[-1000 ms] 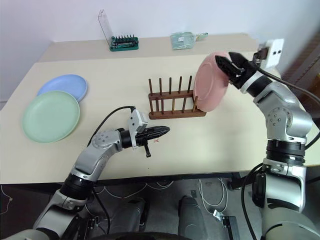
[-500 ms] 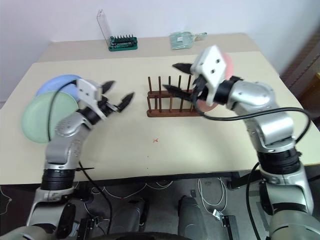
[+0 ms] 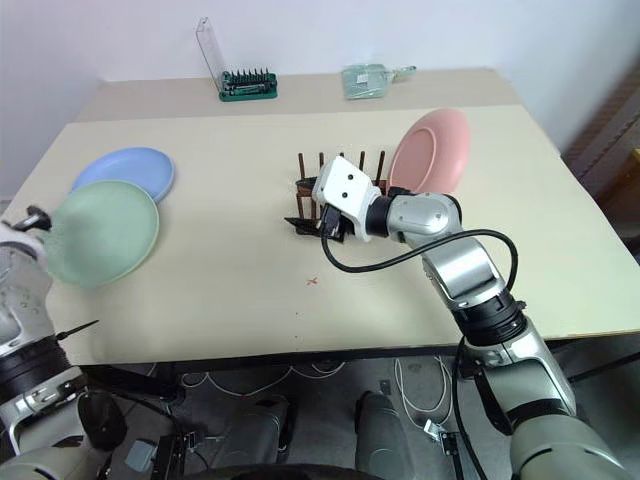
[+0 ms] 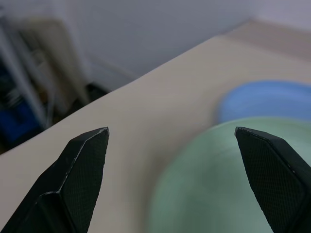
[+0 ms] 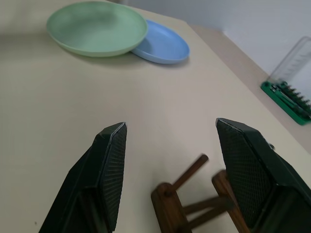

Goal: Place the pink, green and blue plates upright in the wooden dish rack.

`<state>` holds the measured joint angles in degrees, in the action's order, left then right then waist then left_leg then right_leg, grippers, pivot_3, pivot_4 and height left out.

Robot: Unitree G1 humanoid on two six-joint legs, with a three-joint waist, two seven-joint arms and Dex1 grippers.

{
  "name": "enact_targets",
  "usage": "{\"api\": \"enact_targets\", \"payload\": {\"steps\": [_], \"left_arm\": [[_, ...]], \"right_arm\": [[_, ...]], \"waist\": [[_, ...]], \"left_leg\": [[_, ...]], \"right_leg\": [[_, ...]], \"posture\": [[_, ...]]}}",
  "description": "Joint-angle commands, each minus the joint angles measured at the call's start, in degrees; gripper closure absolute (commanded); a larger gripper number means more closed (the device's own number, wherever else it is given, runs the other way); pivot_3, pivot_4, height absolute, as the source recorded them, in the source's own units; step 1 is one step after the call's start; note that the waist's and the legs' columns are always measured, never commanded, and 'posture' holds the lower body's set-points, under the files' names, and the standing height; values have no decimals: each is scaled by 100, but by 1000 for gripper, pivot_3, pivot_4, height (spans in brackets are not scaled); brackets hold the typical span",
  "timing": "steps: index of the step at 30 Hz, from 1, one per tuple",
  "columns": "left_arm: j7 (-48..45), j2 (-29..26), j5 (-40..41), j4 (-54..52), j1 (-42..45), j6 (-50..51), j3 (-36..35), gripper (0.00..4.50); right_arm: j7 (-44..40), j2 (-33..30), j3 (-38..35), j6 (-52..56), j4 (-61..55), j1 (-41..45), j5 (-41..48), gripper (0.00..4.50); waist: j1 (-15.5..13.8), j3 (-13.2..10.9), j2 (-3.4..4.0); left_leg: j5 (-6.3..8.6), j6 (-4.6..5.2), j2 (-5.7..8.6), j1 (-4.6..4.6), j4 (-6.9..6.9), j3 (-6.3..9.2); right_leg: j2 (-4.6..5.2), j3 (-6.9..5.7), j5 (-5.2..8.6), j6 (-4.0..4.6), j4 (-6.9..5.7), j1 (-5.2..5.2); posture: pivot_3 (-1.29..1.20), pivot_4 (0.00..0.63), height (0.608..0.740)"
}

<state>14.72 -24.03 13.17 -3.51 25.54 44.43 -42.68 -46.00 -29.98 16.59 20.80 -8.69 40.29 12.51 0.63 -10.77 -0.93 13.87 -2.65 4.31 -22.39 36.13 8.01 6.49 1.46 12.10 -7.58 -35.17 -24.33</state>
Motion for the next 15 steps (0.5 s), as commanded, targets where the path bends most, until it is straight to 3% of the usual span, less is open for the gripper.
{"api": "enact_targets", "payload": {"steps": [1, 8, 11, 15], "left_arm": [[125, 266, 400, -361, -62, 608, -396, 238], [328, 957, 1159, -227, -52, 1239, -1188, 238], [443, 1039, 1316, -94, -19, 1073, -1361, 1142], [455, 999, 1389, -20, -54, 955, -1294, 3230]], "right_arm": [[-72, 112, -104, -186, 25, 142, -81, 1530], [-71, 150, -173, -222, -26, -33, -218, 1530], [-56, 127, -207, -214, -69, -115, -269, 1530], [-34, 123, -236, -190, -132, -196, -313, 1530]], "waist": [[1, 3, -5], [23, 2, -22], [27, 2, -21], [9, 2, -21]], "left_leg": [[0, -1, 0, 0, 0, 1], [-1, -3, -2, 1, -1, 1], [-1, -3, -3, 4, -5, -1], [-2, -6, -2, 4, -4, -2]], "right_leg": [[0, 0, 0, 0, 0, 1], [-1, -1, 0, 1, -5, -2], [-1, -1, 0, 1, -4, -2], [-1, -1, -1, 2, -4, -2]], "posture": [[0, 150, 740], [0, 150, 740], [0, 150, 740], [0, 150, 740]]}}
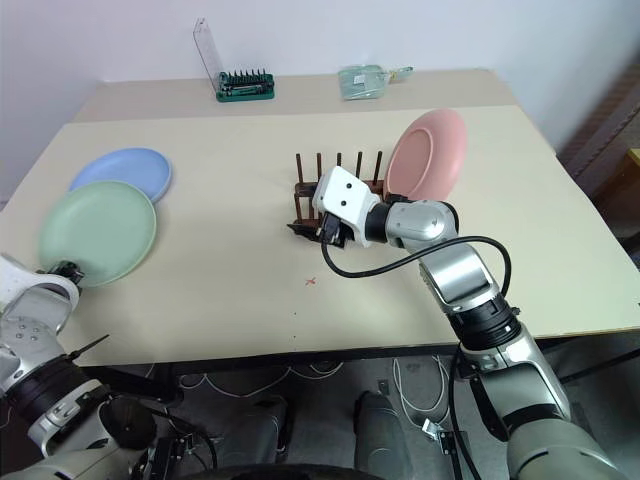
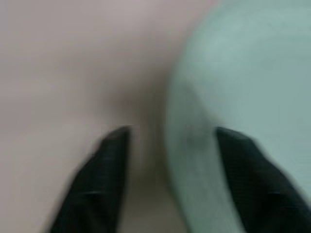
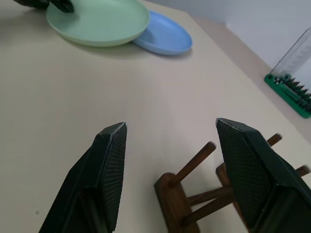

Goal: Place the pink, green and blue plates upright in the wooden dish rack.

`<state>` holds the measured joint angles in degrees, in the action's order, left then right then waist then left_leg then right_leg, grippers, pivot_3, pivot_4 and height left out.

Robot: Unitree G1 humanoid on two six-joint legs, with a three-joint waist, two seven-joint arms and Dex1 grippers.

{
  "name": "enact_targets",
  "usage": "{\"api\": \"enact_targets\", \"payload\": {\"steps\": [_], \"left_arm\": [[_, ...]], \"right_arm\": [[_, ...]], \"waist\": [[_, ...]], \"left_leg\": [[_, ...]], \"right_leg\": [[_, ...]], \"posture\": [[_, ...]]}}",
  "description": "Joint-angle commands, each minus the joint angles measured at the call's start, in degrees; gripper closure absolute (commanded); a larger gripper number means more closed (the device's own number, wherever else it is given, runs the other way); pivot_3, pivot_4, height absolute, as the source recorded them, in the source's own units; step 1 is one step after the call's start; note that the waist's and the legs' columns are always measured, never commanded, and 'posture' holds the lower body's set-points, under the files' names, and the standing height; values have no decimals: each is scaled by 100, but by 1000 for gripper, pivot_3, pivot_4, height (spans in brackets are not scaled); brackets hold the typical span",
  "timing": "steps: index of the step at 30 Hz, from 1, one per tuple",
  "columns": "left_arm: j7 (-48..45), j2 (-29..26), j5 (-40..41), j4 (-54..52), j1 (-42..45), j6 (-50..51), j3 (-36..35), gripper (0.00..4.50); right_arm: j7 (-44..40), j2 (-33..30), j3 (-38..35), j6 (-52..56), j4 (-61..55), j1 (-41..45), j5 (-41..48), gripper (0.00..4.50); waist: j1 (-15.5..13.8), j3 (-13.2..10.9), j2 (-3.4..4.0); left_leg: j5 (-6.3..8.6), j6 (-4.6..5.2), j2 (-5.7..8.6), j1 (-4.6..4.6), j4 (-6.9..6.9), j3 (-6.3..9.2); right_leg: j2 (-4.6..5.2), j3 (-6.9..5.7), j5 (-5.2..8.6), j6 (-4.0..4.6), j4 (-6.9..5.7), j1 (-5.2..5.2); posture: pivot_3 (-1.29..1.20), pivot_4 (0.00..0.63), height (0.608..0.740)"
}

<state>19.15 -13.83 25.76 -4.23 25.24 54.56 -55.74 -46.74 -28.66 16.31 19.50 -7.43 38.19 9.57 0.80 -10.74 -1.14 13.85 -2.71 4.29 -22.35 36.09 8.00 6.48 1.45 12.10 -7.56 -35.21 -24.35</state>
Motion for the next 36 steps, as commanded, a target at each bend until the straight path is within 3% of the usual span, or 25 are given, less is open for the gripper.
{"api": "enact_targets", "payload": {"steps": [1, 2, 3, 6, 10, 16, 20, 21, 23, 29, 36], "left_arm": [[7, -26, 139, 73, -30, -87, 41, 3737], [0, -22, 156, 88, -32, -113, 69, 4278], [-19, -19, 174, 94, -43, -145, 112, 4451], [-152, -13, 294, 89, -62, -304, 208, 4451], [-1105, 109, 812, -514, -47, -1098, 547, 4451], [-1317, -65, 993, -938, 114, -1642, 992, 4451], [-1468, -600, 452, -1115, 565, -1668, 2195, 4500], [-1435, -617, 468, -1098, 689, -1612, 2315, 4500], [-1382, -640, 483, -1057, 798, -1549, 2423, 4500], [-1120, -315, 128, -991, 1722, -982, 3744, 4500], [-847, 269, 78, -1027, 2164, -583, 4148, 4500]], "right_arm": [[47, -5, -210, -50, -268, 5, -27, 1530], [50, -4, -211, -48, -276, -3, -35, 1530], [49, -4, -214, -44, -285, -9, -35, 1530], [50, -2, -212, -40, -299, -15, -41, 1530], [13, -37, -249, -125, -276, 22, -70, 1530], [29, 105, -266, -205, -142, 322, -118, 1530], [242, 76, -17, -1015, 153, 608, -846, 156], [329, 87, 9, -1185, 231, 647, -1013, 27], [405, 119, 19, -1374, 348, 686, -1178, 27], [1074, 138, 271, -2676, 1142, 1134, -2357, 27], [1452, 208, 392, -3279, 1570, 1232, -3018, 27]], "waist": [[-14, 0, 0], [-15, 1, -2], [-16, 2, -2], [-10, 3, -1], [-25, -1, -13], [35, 0, -19], [-7, -2, -22], [-27, -1, -22], [-21, 0, -24], [-1, -2, -25], [48, -3, -24]], "left_leg": [[0, 0, 0, 0, 1, 0], [0, 0, 1, 0, 2, 0], [0, 0, 2, 0, 2, 0], [0, -1, 2, 0, 2, 0], [-2, -3, 1, -3, 3, 0], [-2, -5, -2, -2, -3, -1], [-4, -6, -2, -2, -3, -1], [-5, -8, -1, -5, 0, 0], [-4, -8, 6, -6, 1, 0], [-14, -25, 6, -6, -2, -2], [-19, -33, 2, -4, -11, -3]], "right_leg": [[0, 0, 0, 0, 0, 1], [1, 0, 0, 0, 1, 2], [2, 0, 0, 0, 1, 3], [2, 0, 0, 0, 1, 3], [2, 0, 0, 0, 3, 3], [-1, 0, -1, 2, 4, -1], [-4, 0, -1, 3, 3, -2], [-4, 0, -2, 4, 4, -1], [3, 0, -2, 3, 10, 4], [4, 1, -2, 2, 7, -1], [0, 2, -2, 2, 6, -8]], "posture": [[0, 150, 740], [0, 150, 740], [0, 150, 740], [0, 150, 740], [0, 150, 740], [0, 150, 740], [0, 150, 740], [0, 150, 740], [0, 150, 740], [0, 150, 740], [0, 150, 740]]}}
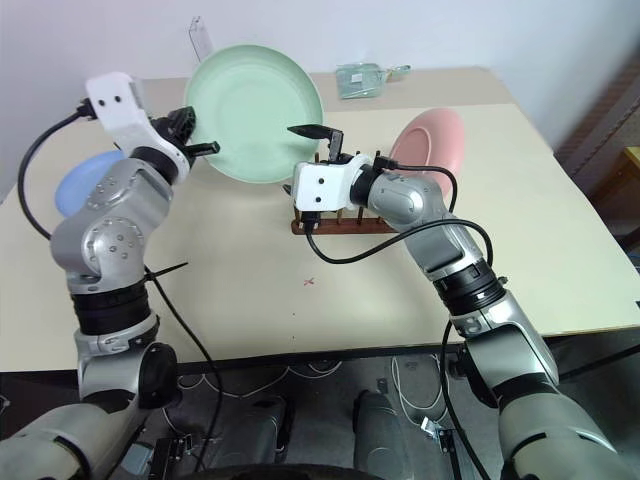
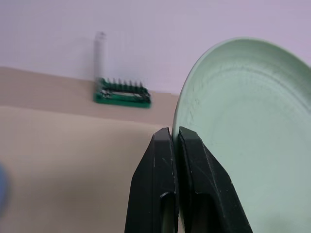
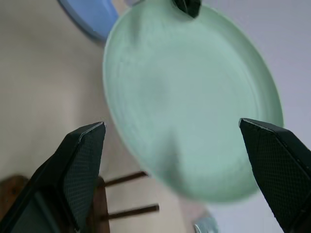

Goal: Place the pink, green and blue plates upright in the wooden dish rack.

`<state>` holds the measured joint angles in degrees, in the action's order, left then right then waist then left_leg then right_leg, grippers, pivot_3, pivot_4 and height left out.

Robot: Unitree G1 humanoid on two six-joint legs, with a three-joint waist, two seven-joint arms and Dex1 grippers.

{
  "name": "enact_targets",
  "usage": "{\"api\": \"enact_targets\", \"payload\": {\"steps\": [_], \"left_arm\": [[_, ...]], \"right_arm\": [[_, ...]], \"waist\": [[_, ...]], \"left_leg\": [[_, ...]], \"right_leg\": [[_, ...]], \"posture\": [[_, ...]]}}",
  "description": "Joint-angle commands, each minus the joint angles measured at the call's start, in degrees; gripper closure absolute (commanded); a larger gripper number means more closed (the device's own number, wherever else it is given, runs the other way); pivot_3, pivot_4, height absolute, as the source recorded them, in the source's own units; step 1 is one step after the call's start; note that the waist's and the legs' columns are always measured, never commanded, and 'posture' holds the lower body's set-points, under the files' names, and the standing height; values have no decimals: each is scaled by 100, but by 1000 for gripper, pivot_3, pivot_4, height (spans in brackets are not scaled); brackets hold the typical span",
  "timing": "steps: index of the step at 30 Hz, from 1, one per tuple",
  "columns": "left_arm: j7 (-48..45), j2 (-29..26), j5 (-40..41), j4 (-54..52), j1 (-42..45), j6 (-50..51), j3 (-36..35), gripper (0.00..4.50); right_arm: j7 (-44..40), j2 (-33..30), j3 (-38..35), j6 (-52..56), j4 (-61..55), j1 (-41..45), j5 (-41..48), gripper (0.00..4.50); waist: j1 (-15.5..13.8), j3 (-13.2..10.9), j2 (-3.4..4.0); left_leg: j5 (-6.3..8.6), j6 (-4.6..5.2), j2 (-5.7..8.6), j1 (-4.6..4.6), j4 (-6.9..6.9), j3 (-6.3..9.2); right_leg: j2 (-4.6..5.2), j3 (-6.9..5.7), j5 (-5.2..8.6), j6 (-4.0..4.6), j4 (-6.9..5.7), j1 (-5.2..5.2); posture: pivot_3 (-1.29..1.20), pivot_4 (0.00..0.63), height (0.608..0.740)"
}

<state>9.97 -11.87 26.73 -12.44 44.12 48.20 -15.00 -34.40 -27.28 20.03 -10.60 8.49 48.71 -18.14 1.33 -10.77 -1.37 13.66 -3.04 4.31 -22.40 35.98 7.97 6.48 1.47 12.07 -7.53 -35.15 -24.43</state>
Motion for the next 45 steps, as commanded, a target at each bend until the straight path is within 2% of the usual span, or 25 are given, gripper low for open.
{"api": "enact_targets", "payload": {"steps": [1, 8, 9, 11, 18, 20, 23, 25, 27, 28, 30, 33, 35, 38, 40, 42, 44, 45], "left_arm": [[64, 123, -31, -238, 296, 105, 151, 4500], [14, 346, -26, -316, 436, 219, 272, 4500], [5, 350, -24, -318, 449, 223, 268, 4500], [1, 359, -23, -315, 462, 229, 254, 4500], [-44, 401, 13, -296, 488, 189, 210, 4500], [-118, 439, 78, -307, 493, 113, 177, 4500], [-199, 646, 370, -318, 620, -341, -199, 3546], [-262, 695, 494, -309, 734, -665, -416, 2552], [-376, 517, 416, -236, 773, -982, -534, 1471], [-440, 370, 330, -157, 754, -1132, -594, 1068], [-638, -71, 20, 34, 556, -1416, -586, 1068], [-1117, -893, -567, 326, -33, -1863, -383, 1068], [-1459, -1240, -662, 430, -374, -2003, -322, 1068], [-2398, -1761, -686, 363, -1207, -2108, -31, 1068], [-2901, -1937, -665, 133, -1665, -2223, 204, 1068], [-3162, -1996, -627, -13, -1889, -2276, 316, 1068], [-3439, -1948, -473, -226, -2116, -2287, 408, 1068], [-3683, -1860, -262, -422, -2341, -2224, 521, 1068]], "right_arm": [[274, 68, 50, -335, 29, 200, -376, 27], [389, 30, 138, -617, 322, 200, -795, 27], [397, 31, 128, -633, 352, 208, -821, 263], [408, 37, 113, -653, 387, 219, -847, 889], [625, -6, 82, -734, 547, 250, -1105, 4446], [671, -22, 82, -755, 556, 229, -1190, 4446], [733, -47, 79, -778, 532, 166, -1296, 4500], [759, -56, 59, -756, 511, 144, -1310, 4500], [799, -61, -14, -703, 487, 122, -1281, 4500], [825, -62, -65, -671, 481, 116, -1248, 4500], [852, -10, -251, -553, 435, 90, -1018, 4500], [698, 233, -715, -137, 146, 58, -202, 4500], [493, 379, -978, 208, -102, 30, 352, 4500], [2, 726, -1599, 1475, -900, -114, 1917, 4500], [-155, 870, -1922, 2418, -1464, -251, 2810, 4500], [-207, 884, -2066, 2977, -1838, -343, 3268, 4500], [-135, 922, -2244, 3518, -2223, -455, 3776, 4500], [81, 1073, -2479, 4040, -2469, -528, 4328, 4500]], "waist": [[-9, 0, 0], [-30, -1, -1], [-26, -1, -1], [-27, -1, 0], [-27, -1, 0], [-33, -1, 0], [-39, -1, 0], [-46, -3, -2], [-28, -3, -2], [-18, -3, -2], [0, -3, -1], [25, -3, 2], [37, -4, 4], [39, -5, 4], [2, -5, 4], [-49, -6, 6], [-58, -6, 6], [-50, -6, 7]], "left_leg": [[0, 0, 0, 0, 0, 0], [-1, -2, 1, -2, 3, 0], [-1, -2, 1, -2, 2, 0], [-1, -2, 1, -1, 2, 0], [-2, -3, 1, -1, 2, 0], [-2, -3, 1, -2, 1, 0], [-2, -4, 2, -2, 3, 0], [-3, -5, 2, -4, 5, 0], [-4, -6, 2, -4, 4, -1], [-4, -6, 1, -3, 3, -2], [-4, -7, -1, 1, -2, -4], [-4, -6, -2, 3, -5, -4], [-3, -5, -2, 3, -4, -3], [2, 4, -3, -1, -3, 3], [6, 12, -1, -2, -3, 8], [11, 20, -3, -3, -3, 9], [12, 21, -2, -4, -2, 10], [12, 22, -3, -3, -2, 10]], "right_leg": [[-1, 0, 0, 0, -1, 0], [0, 1, 0, 0, 1, 1], [0, 1, 0, 0, 1, 0], [-1, 1, 0, 0, 1, 1], [0, 1, 0, 0, 1, 1], [0, 1, 0, 0, 1, 1], [0, 1, 0, 0, 2, 1], [0, 1, 0, 0, 4, 2], [0, 1, 0, 0, 4, 1], [0, 1, 0, 0, 4, 1], [-2, 2, 0, 1, 3, 1], [-4, 4, 0, 1, 2, 1], [-4, 5, 0, 1, 1, 1], [-4, 4, 0, 2, 0, 1], [-3, 3, 0, 2, -1, 1], [-2, 3, 0, 3, 0, 1], [-2, 2, 0, 4, 1, 1], [-2, 2, 0, 5, 0, 1]], "posture": [[0, 150, 740], [0, 150, 740], [0, 150, 740], [0, 150, 740], [0, 150, 740], [0, 150, 740], [0, 150, 740], [0, 150, 740], [0, 150, 740], [0, 150, 740], [0, 150, 740], [0, 150, 740], [0, 150, 740], [0, 150, 740], [0, 150, 740], [0, 150, 740], [0, 150, 740], [0, 150, 740]]}}
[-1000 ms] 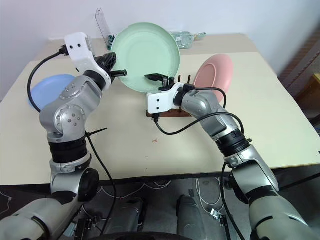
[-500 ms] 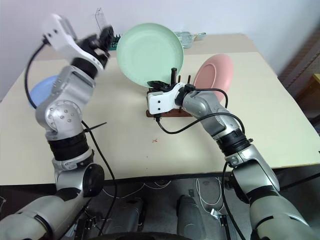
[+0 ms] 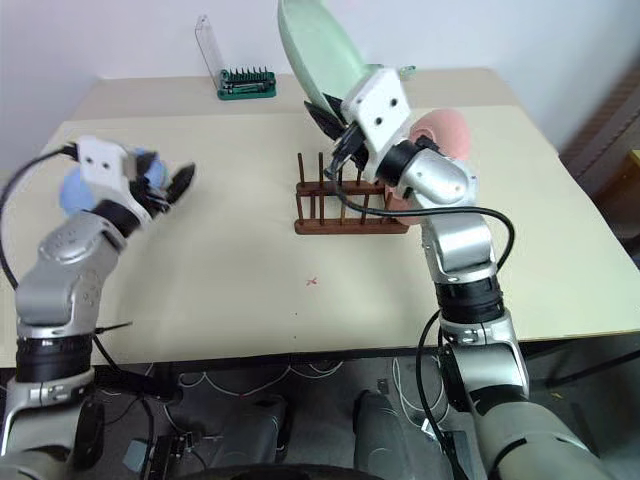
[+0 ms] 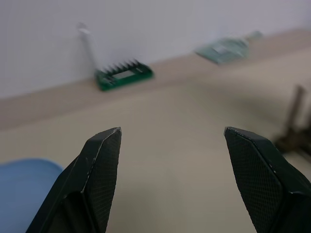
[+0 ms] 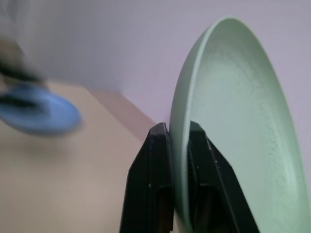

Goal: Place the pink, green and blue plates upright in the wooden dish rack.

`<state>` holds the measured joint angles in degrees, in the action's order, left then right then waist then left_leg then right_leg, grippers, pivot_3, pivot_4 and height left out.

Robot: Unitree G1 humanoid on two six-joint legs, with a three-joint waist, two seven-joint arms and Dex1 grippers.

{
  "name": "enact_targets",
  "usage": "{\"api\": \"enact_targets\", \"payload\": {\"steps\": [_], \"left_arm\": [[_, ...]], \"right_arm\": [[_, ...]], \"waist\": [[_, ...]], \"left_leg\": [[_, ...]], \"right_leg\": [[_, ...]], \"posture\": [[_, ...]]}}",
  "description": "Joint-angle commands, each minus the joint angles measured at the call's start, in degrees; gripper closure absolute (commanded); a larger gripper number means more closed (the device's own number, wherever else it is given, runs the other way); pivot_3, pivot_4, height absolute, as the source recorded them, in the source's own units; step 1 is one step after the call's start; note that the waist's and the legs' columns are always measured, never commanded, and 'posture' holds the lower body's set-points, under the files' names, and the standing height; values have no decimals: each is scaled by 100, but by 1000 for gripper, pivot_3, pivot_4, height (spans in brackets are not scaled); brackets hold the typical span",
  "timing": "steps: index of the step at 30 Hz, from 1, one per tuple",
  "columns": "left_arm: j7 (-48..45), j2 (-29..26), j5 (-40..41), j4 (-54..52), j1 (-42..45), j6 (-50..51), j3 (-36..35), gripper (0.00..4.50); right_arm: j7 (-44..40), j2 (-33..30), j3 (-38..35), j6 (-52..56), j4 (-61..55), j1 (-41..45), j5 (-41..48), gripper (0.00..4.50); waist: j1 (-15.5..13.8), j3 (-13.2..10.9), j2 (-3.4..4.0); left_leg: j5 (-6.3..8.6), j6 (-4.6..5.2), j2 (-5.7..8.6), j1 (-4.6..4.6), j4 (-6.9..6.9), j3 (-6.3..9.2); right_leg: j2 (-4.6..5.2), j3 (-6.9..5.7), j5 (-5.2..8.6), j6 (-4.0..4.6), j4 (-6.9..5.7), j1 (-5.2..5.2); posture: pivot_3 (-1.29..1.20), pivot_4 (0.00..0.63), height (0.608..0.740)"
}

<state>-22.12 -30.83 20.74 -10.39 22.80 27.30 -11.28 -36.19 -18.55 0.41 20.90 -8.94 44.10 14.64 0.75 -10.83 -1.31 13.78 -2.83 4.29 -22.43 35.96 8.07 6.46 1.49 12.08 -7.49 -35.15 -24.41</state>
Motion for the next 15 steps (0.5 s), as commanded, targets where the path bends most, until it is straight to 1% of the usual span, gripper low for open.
{"api": "enact_targets", "payload": {"steps": [1, 2, 4, 6, 10, 15], "left_arm": [[-758, 79, 481, -810, -460, -79, 351, 1068], [-1003, 71, 537, -945, -681, -37, 575, 1068], [-1307, 7, 533, -1097, -935, 5, 875, 1068], [-1419, -25, 513, -1150, -1019, -24, 968, 1068], [-1551, 89, 685, -1245, -1008, 53, 1048, 1068], [-1567, 216, 648, -1201, -905, 62, 1175, 1068]], "right_arm": [[592, 425, -788, 1434, -912, -141, 1653, 4500], [913, 618, -1004, 1843, -1027, -213, 2066, 4500], [1407, 838, -1268, 2271, -1134, -286, 2432, 4500], [1726, 897, -1397, 2498, -1182, -284, 2619, 4500], [2487, 1128, -1792, 2820, -1028, -253, 3116, 4500], [2876, 1230, -1888, 2929, -988, -296, 3474, 4500]], "waist": [[14, 1, 4], [24, 4, 10], [34, 3, 16], [31, -3, 26], [25, -4, 30], [26, -5, 31]], "left_leg": [[0, 0, -1, 2, -3, 0], [0, 1, -4, 2, -4, -2], [1, 1, -6, 5, -8, -3], [0, 1, -6, 5, -8, -4], [0, 1, -7, 4, -7, -7], [0, 1, -6, 4, -7, -8]], "right_leg": [[0, 0, 0, 0, 1, 0], [1, 1, 0, 0, 0, -1], [2, 3, 0, 1, -4, -2], [-1, 2, -2, 7, -6, -6], [-3, 1, -3, 8, -5, -7], [-3, 1, -3, 7, -4, -7]], "posture": [[0, 150, 740], [0, 150, 740], [0, 150, 740], [0, 150, 740], [0, 150, 740], [0, 150, 740]]}}
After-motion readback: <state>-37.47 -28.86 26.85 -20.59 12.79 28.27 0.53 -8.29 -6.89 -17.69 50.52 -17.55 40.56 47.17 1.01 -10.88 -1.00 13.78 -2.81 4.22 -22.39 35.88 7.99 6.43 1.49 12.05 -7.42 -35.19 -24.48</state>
